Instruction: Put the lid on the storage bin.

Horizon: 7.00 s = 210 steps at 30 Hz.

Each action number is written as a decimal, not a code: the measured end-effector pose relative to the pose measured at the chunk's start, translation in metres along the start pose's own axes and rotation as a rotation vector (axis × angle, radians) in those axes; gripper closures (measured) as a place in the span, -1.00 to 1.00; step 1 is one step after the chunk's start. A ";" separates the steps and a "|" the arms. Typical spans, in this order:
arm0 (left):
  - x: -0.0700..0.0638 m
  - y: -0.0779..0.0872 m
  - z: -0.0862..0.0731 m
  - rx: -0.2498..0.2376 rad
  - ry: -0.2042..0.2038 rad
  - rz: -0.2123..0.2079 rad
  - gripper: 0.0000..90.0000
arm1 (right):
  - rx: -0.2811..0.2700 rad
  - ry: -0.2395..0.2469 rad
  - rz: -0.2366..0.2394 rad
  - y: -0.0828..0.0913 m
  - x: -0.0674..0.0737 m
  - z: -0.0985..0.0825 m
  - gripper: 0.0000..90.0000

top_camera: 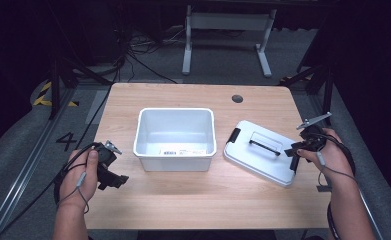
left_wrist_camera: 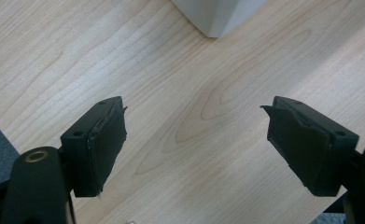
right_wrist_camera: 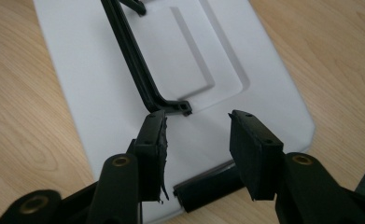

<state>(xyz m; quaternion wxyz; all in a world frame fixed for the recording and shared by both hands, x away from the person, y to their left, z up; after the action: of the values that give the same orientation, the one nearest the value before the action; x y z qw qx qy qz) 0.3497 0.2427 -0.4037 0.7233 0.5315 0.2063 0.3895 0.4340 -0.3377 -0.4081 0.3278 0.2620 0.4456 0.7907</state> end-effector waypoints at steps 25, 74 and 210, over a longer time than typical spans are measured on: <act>-0.006 -0.001 -0.004 0.003 -0.016 0.000 -0.55 | -0.007 0.263 0.054 -0.041 0.046 0.036 0.02; 0.005 -0.006 -0.013 0.003 0.009 -0.020 -0.55 | 0.187 0.395 -0.048 -0.042 0.035 0.068 0.88; 0.030 -0.011 -0.015 -0.001 0.061 -0.052 -0.56 | 0.124 0.939 0.135 -0.073 0.258 0.264 0.88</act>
<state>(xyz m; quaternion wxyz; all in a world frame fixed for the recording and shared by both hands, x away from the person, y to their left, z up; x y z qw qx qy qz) 0.3609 0.2741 -0.4158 0.7269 0.5134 0.2417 0.3868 0.4744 0.0250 -0.3172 0.0226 -0.0761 0.5739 0.8151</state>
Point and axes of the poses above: each handheld gripper's, and its own axes: y roughly backward along the jaws, z roughly out of its top, x roughly to its left, the point moved 3 cm from there along -y, roughly forward along the jaws, and after that the axes turned 6 degrees about z, right-handed, at the moved point
